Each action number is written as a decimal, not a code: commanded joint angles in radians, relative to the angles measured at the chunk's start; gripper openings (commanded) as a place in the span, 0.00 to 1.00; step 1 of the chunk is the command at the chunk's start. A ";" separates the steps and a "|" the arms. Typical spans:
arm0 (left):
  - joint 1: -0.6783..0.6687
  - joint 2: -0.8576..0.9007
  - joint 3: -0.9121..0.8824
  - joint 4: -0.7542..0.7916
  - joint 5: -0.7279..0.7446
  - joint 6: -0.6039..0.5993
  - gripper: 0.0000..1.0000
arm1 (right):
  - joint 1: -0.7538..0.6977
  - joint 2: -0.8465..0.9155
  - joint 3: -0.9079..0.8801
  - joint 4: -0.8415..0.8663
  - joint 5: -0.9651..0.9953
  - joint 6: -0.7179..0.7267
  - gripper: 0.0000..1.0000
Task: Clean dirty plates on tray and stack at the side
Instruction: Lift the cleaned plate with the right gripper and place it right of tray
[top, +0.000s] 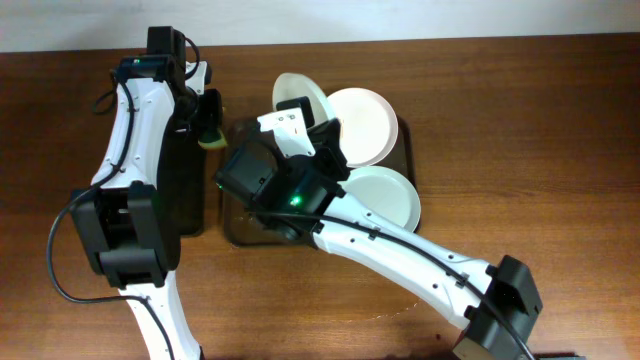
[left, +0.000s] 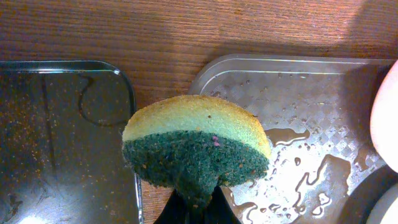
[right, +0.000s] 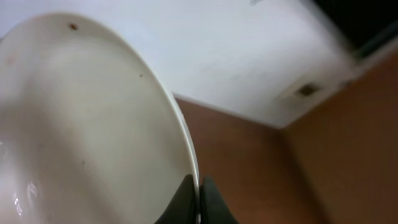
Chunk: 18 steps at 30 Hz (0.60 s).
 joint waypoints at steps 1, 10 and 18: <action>0.001 -0.017 0.011 0.002 0.004 0.002 0.01 | -0.105 -0.058 0.005 -0.011 -0.382 -0.031 0.04; 0.001 -0.017 0.011 0.002 0.004 0.002 0.01 | -0.898 -0.127 0.000 -0.158 -1.236 -0.118 0.04; 0.000 -0.017 0.011 0.003 0.005 0.002 0.01 | -1.237 -0.125 -0.383 0.127 -1.237 -0.124 0.04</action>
